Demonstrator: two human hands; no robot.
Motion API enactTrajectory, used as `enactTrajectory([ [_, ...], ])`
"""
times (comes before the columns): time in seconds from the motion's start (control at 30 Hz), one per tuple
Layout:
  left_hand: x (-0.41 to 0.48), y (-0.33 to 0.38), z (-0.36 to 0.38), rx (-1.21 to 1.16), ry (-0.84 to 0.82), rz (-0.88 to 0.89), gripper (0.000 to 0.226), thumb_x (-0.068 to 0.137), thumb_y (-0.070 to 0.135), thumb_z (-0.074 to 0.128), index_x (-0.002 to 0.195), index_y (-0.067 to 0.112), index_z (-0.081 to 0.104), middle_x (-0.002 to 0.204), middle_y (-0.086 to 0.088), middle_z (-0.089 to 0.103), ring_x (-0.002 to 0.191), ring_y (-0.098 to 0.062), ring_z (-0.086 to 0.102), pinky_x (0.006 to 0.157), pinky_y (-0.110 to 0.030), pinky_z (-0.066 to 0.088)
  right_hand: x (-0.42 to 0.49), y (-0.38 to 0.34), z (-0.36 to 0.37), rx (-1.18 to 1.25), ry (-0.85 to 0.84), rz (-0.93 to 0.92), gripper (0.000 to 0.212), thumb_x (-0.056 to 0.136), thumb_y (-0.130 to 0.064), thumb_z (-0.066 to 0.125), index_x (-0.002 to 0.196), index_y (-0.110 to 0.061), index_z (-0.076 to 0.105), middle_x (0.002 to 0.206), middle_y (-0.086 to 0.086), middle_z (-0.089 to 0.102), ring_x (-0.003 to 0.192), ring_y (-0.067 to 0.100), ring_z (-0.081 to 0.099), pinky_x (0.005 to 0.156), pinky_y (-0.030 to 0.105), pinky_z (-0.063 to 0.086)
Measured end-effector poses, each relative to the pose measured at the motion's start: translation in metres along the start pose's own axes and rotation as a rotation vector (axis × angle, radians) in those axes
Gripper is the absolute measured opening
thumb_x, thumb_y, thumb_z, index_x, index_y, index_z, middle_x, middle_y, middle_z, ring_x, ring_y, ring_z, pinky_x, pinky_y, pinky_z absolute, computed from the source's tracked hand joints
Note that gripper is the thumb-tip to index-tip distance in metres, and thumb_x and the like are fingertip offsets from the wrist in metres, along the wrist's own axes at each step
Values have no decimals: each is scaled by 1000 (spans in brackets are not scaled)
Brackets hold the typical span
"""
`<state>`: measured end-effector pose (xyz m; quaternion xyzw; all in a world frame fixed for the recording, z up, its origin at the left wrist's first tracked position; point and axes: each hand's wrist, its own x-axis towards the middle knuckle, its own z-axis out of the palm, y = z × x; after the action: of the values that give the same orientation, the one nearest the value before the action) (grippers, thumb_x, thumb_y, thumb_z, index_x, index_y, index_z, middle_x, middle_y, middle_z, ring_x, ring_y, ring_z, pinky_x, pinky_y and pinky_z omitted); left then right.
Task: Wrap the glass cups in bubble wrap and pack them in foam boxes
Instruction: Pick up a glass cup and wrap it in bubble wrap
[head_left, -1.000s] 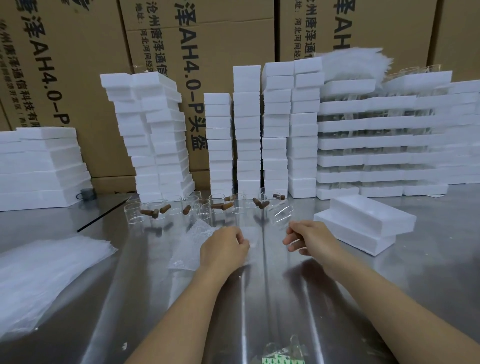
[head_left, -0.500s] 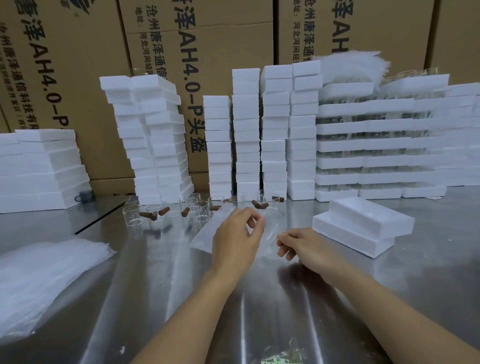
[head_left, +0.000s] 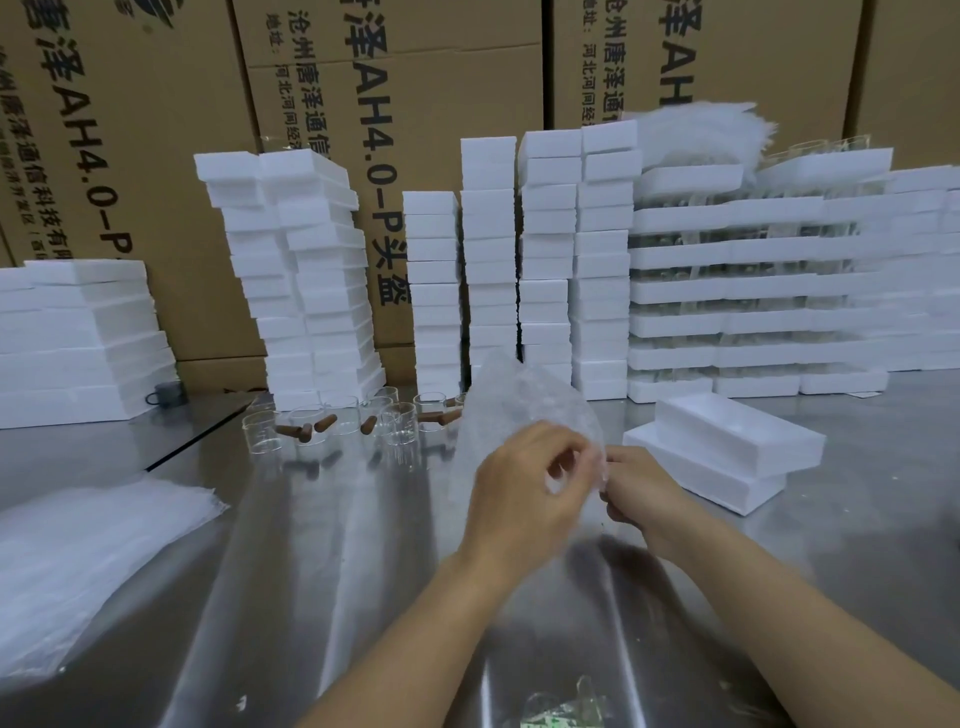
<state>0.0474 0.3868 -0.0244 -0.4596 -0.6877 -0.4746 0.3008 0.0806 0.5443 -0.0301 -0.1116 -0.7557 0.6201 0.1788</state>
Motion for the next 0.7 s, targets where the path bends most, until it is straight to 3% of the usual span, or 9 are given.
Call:
enactTrajectory([
  [0.07,9,-10,-10,8,220,-72,10,97,24,67,106,26,70,99,16,62,92,-8,60,84,-32,52,4,0,0,-12,8,-6,9,85,-25,77,82,-18,82,63,-4,47,56,11,24,53,26,18],
  [0.17,17,-37,-27,-60,378,-345,41,85,29,70,124,35,59,118,18,56,108,-11,55,91,-29,47,6,2,-2,-33,-46,-40,15,97,-33,74,103,-23,84,73,-6,62,58,11,27,56,27,22],
  [0.3,20,-65,-44,-487,177,-742,71,73,43,79,139,42,53,144,10,57,132,-14,55,113,-41,45,7,1,0,-51,-113,-43,17,103,-24,68,112,-25,82,87,7,50,61,13,25,57,27,21],
  [0.37,22,-72,-50,-612,70,-826,82,66,50,85,142,46,54,147,14,59,133,-12,59,109,-38,44,6,0,3,-52,-147,-36,18,103,-23,66,113,-24,81,90,9,47,63,14,26,58,27,21],
  [0.47,23,-76,-49,-718,-121,-839,89,59,55,93,140,51,59,136,16,72,118,-10,73,95,-38,47,-1,-5,4,-51,-232,-75,19,96,-42,74,111,-33,80,88,1,56,74,19,31,60,28,24],
  [0.53,21,-73,-45,-701,-202,-817,82,58,59,99,132,57,66,134,17,73,120,-9,73,97,-41,50,-4,-5,2,-55,-290,-130,27,91,-51,76,108,-30,78,87,-4,63,80,22,34,60,29,26],
  [0.63,18,-63,-42,-689,-189,-828,78,51,65,101,121,62,69,138,16,71,127,-9,67,95,-41,51,-5,-4,1,-82,-287,-173,35,93,-50,76,107,-17,73,89,-2,67,76,16,46,59,26,29],
  [0.7,16,-59,-40,-684,-154,-829,91,49,67,101,132,52,66,142,12,69,130,-11,65,90,-38,50,-7,-5,2,-65,-295,-186,25,96,-40,75,103,-16,75,88,-1,68,71,9,51,57,22,34],
])
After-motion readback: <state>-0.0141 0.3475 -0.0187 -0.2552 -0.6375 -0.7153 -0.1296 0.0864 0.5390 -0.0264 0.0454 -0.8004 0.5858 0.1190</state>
